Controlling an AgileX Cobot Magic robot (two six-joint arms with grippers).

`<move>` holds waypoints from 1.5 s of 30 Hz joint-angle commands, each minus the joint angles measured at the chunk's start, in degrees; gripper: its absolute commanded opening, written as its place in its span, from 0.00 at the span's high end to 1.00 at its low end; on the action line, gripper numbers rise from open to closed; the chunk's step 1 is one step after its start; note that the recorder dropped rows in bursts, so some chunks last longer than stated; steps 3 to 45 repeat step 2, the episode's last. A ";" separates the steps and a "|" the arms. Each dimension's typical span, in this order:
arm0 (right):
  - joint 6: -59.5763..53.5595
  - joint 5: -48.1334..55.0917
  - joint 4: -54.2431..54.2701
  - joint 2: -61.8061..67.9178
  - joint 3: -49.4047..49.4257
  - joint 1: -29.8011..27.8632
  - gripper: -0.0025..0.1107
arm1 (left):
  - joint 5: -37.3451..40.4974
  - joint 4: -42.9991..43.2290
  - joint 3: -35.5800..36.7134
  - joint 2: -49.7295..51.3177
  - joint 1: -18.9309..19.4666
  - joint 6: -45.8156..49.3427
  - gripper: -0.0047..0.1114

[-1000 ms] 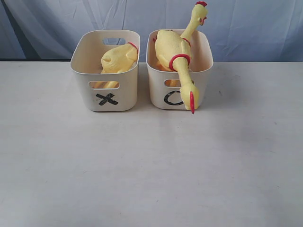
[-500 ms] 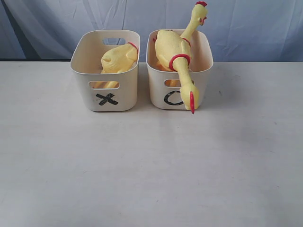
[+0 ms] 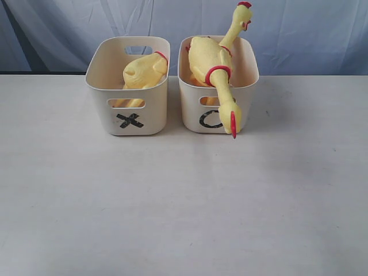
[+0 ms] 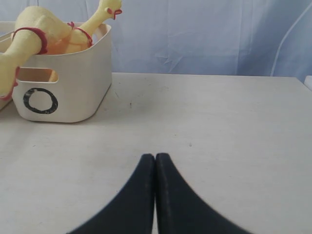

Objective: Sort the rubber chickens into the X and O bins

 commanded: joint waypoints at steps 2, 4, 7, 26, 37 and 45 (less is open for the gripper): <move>-0.19 -0.34 -0.06 -0.35 0.47 0.13 0.98 | -0.38 -0.35 0.13 -0.30 0.32 -0.37 0.96; -0.19 -0.34 -0.06 -0.35 0.47 0.13 0.98 | -0.38 -0.35 0.13 -0.30 0.32 -0.37 0.96; -0.19 -0.34 -0.06 -0.35 0.47 0.13 0.98 | -0.38 -0.35 0.13 -0.30 0.32 -0.37 0.96; -0.19 -0.34 -0.06 -0.35 0.47 0.13 0.98 | -0.38 -0.35 0.13 -0.30 0.32 -0.37 0.96; -0.19 -0.34 -0.06 -0.35 0.47 0.13 0.98 | -0.38 -0.35 0.13 -0.30 0.32 -0.37 0.96; -0.19 -0.34 -0.06 -0.35 0.47 0.13 0.98 | -0.38 -0.35 0.13 -0.30 0.32 -0.37 0.96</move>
